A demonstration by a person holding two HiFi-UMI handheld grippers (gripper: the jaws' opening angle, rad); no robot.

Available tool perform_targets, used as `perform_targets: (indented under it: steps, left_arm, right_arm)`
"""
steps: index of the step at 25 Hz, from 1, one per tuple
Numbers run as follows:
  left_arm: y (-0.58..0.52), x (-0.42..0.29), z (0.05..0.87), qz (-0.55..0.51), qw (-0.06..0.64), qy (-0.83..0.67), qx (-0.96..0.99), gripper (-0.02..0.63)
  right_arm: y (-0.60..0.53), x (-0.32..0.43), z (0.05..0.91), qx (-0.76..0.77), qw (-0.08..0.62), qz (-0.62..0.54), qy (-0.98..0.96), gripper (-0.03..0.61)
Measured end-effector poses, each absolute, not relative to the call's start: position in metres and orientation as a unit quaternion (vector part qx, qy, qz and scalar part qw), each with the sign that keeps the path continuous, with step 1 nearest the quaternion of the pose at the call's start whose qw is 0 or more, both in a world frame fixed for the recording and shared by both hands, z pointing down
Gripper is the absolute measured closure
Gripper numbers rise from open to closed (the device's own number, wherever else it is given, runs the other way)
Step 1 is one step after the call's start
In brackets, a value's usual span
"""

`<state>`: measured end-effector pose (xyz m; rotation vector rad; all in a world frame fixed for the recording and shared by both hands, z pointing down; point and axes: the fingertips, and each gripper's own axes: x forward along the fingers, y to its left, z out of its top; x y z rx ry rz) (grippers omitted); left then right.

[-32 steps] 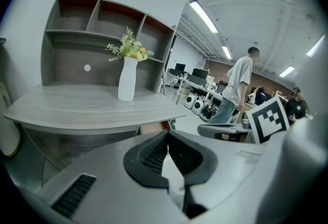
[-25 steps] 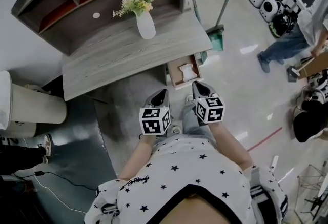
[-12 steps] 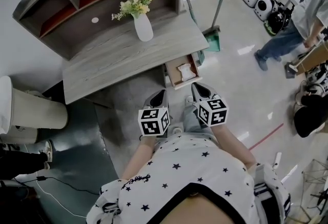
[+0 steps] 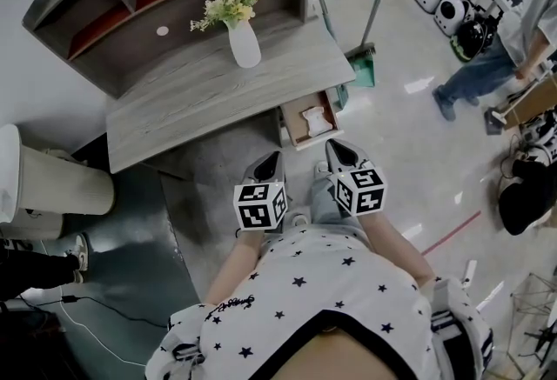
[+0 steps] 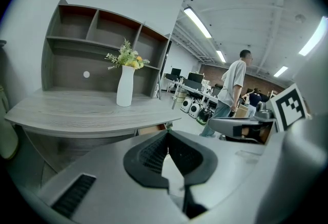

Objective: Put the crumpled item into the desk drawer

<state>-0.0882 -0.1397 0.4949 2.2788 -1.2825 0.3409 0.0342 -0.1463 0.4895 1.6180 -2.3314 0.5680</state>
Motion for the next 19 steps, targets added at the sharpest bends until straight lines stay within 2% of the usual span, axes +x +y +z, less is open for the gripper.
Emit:
perform_targets:
  steps: [19]
  left_arm:
    - [-0.1467,-0.0799,0.494,0.124,0.251,-0.471,0.836,0.6]
  right_arm:
    - [-0.1526,0.0424,0.4901,0.558,0.117,0.199,-0.797,0.586]
